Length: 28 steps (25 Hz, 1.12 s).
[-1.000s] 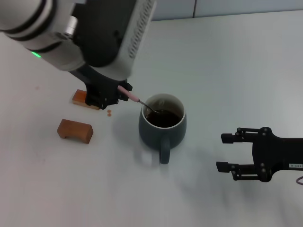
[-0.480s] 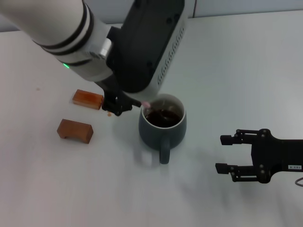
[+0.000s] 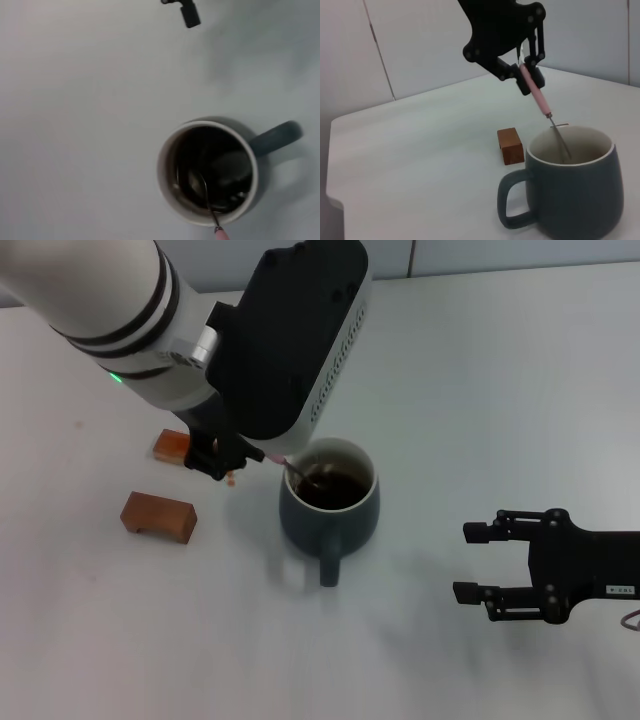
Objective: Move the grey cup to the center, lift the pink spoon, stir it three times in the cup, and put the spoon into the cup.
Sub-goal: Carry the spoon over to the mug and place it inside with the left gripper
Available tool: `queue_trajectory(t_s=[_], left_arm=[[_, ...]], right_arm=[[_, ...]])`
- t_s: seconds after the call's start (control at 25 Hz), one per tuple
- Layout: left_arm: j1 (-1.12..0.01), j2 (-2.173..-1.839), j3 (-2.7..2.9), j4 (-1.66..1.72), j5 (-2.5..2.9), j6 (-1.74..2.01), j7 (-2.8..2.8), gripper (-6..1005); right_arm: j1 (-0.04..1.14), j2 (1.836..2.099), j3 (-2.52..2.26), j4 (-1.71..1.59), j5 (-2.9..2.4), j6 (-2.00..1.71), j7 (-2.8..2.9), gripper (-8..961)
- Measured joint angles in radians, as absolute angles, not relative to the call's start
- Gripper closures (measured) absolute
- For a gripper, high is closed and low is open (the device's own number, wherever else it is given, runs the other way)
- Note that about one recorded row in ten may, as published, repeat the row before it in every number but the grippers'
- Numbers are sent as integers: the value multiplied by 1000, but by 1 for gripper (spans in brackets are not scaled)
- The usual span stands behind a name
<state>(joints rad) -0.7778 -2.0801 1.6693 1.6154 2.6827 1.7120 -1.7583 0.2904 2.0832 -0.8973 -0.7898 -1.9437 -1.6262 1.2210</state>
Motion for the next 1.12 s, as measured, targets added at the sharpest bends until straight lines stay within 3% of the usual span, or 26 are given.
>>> queue_trajectory(t_s=[1.12], left_arm=[[-762, -2080, 1731, 1659, 2708, 1667, -1758, 756]], right_arm=[[310, 2081, -897, -775, -1945, -1612, 1218, 212]])
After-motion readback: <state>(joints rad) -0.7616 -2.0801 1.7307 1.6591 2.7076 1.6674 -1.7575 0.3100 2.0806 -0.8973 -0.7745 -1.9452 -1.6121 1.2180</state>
